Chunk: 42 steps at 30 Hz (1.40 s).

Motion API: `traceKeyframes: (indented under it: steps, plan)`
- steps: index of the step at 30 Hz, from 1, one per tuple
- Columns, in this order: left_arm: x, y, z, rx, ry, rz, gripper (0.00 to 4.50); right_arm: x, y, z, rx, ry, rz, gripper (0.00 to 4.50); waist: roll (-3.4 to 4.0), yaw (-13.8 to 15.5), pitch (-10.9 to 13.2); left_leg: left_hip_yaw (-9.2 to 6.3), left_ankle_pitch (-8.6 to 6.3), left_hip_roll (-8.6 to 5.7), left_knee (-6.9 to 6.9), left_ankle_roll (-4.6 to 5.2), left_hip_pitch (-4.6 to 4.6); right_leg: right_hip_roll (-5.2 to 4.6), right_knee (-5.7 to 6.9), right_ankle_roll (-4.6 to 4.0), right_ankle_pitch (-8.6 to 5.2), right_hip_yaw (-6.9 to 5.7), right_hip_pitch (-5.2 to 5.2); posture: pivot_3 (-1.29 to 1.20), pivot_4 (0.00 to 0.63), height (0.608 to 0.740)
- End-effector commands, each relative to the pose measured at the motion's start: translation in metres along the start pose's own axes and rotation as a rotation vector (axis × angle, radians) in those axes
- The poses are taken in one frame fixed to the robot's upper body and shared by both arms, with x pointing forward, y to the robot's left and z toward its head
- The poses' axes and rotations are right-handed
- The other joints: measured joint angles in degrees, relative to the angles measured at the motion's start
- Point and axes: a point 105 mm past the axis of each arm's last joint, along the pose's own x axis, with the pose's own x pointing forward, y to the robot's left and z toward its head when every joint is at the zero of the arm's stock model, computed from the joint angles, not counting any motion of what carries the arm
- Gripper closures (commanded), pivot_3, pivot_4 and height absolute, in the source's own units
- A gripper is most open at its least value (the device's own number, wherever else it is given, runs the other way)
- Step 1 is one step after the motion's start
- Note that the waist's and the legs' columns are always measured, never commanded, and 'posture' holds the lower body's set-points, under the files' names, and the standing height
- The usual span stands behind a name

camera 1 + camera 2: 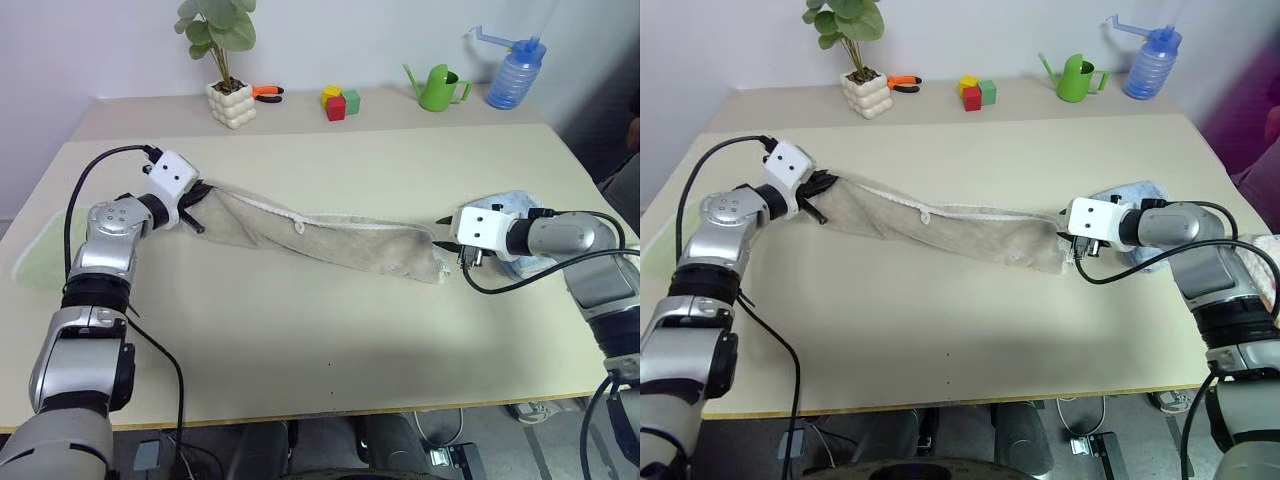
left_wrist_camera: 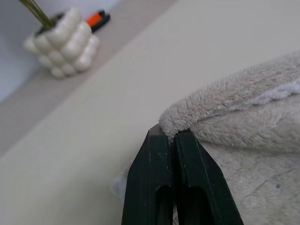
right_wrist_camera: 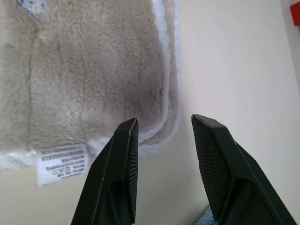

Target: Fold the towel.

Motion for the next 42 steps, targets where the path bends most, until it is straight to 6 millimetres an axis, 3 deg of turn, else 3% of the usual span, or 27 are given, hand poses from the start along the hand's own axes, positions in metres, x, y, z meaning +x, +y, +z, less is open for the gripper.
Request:
traceKeyframes:
  steps: [1, 2, 6, 10, 13, 17, 23, 26, 30, 33, 35, 38, 40, 42]
  plan:
    - [0.000, 0.007, -0.010, -0.048, 0.042, 0.026, 4.50, -0.009, -0.010, 0.009, -0.008, -0.025, -0.062, 2.71, 0.00, 0.09, 0.00, 0.01, 0.00, -0.01, 0.00, 0.00, 0.00, 0.00, 0.01, 0.00, 0.00, 0.00, 0.00, 0.00, 0.150, 0.727]
    - [0.000, 0.007, -0.010, -0.070, 0.040, 0.026, 4.50, -0.009, -0.009, 0.009, -0.005, -0.024, -0.065, 2.71, -0.01, 0.16, 0.00, 0.00, 0.00, -0.02, 0.01, 0.00, 0.00, 0.00, 0.01, 0.00, 0.00, 0.00, 0.00, 0.00, 0.150, 0.727]
    - [-0.001, 0.005, -0.004, -0.132, -0.010, 0.006, 2.65, -0.015, -0.007, 0.010, 0.037, -0.029, -0.072, 2.63, -0.01, 0.27, 0.00, -0.01, 0.00, 0.01, 0.01, 0.00, -0.02, -0.01, 0.01, 0.00, 0.00, 0.00, 0.00, 0.00, 0.150, 0.727]
    - [-0.009, 0.013, 0.004, -0.196, -0.082, 0.037, 0.65, -0.017, -0.004, 0.019, 0.161, -0.087, -0.082, 1.39, -0.02, 0.33, 0.00, -0.03, 0.00, 0.02, 0.03, 0.00, -0.04, -0.04, 0.00, 0.00, 0.00, 0.00, 0.00, 0.00, 0.150, 0.727]
    - [-0.020, 0.016, 0.014, -0.287, -0.163, 0.036, 0.59, -0.017, 0.006, 0.019, 0.240, -0.102, -0.074, 0.03, -0.03, 0.23, -0.01, -0.08, 0.00, 0.05, 0.02, 0.00, -0.04, -0.04, 0.00, 0.00, 0.00, 0.00, 0.00, 0.00, 0.150, 0.727]
    - [-0.041, 0.008, 0.010, -0.240, -0.148, -0.004, 0.59, -0.019, 0.023, 0.022, 0.274, -0.118, -0.030, 0.03, -0.02, 0.09, -0.01, -0.09, 0.00, 0.06, 0.01, 0.00, -0.04, -0.05, 0.00, 0.00, 0.00, 0.00, 0.00, 0.00, 0.150, 0.727]
    - [-0.075, -0.024, -0.007, -0.030, -0.037, -0.162, 0.59, -0.016, 0.049, 0.038, 0.195, -0.118, 0.039, 0.03, -0.02, 0.20, -0.02, -0.10, 0.00, 0.08, -0.02, -0.01, -0.03, -0.06, 0.02, -0.01, 0.00, 0.03, -0.05, 0.00, 0.150, 0.727]
    - [-0.079, -0.035, -0.012, 0.079, 0.000, -0.201, 0.59, -0.012, 0.059, 0.039, 0.135, -0.083, 0.071, 0.03, -0.02, 0.78, -0.02, -0.14, 0.00, 0.04, -0.01, -0.02, -0.03, -0.13, -0.03, -0.01, 0.00, -0.02, 0.03, 0.00, 0.150, 0.727]
    - [-0.066, -0.036, -0.025, 0.197, 0.066, -0.175, 0.59, -0.003, 0.053, 0.040, 0.104, -0.065, 0.015, 0.03, -0.02, 1.32, -0.02, -0.13, 0.00, 0.00, 0.00, -0.01, -0.03, -0.15, -0.07, -0.01, 0.00, -0.06, 0.07, 0.00, 0.150, 0.727]
    - [-0.047, -0.031, -0.027, 0.227, 0.075, -0.121, 0.59, 0.000, 0.046, 0.034, 0.056, -0.018, -0.011, 0.81, -0.03, 1.63, -0.02, -0.13, 0.01, 0.00, 0.02, -0.02, -0.03, -0.10, -0.05, -0.01, 0.00, -0.07, 0.05, 0.00, 0.150, 0.727]
    - [-0.038, -0.028, -0.028, 0.224, 0.074, -0.100, 0.59, 0.000, 0.045, 0.030, 0.035, 0.005, -0.012, 1.78, -0.04, 1.75, -0.03, -0.14, 0.01, -0.02, 0.02, -0.02, -0.03, -0.10, -0.05, -0.01, 0.00, -0.09, 0.07, 0.00, 0.150, 0.727]
    - [-0.028, -0.025, -0.029, 0.228, 0.063, -0.076, 1.46, 0.001, 0.042, 0.027, 0.024, 0.019, -0.025, 3.31, -0.05, 1.54, -0.03, -0.12, 0.01, -0.02, 0.02, -0.02, -0.03, -0.09, -0.07, -0.01, 0.00, -0.09, 0.06, 0.00, 0.150, 0.727]
    - [-0.023, -0.028, -0.028, 0.233, 0.044, -0.087, 2.45, 0.000, 0.040, 0.024, 0.008, 0.038, -0.035, 4.36, -0.05, 1.38, -0.03, -0.10, 0.01, -0.02, 0.01, -0.01, -0.03, -0.07, -0.07, -0.01, 0.00, -0.09, 0.04, 0.00, 0.150, 0.727]
    - [-0.020, -0.029, -0.030, 0.256, 0.045, -0.098, 3.47, -0.003, 0.038, 0.021, -0.006, 0.057, -0.041, 4.50, -0.05, 1.33, -0.03, -0.10, 0.01, -0.01, 0.01, -0.01, -0.03, -0.05, -0.06, -0.01, 0.00, -0.09, 0.04, 0.00, 0.150, 0.727]
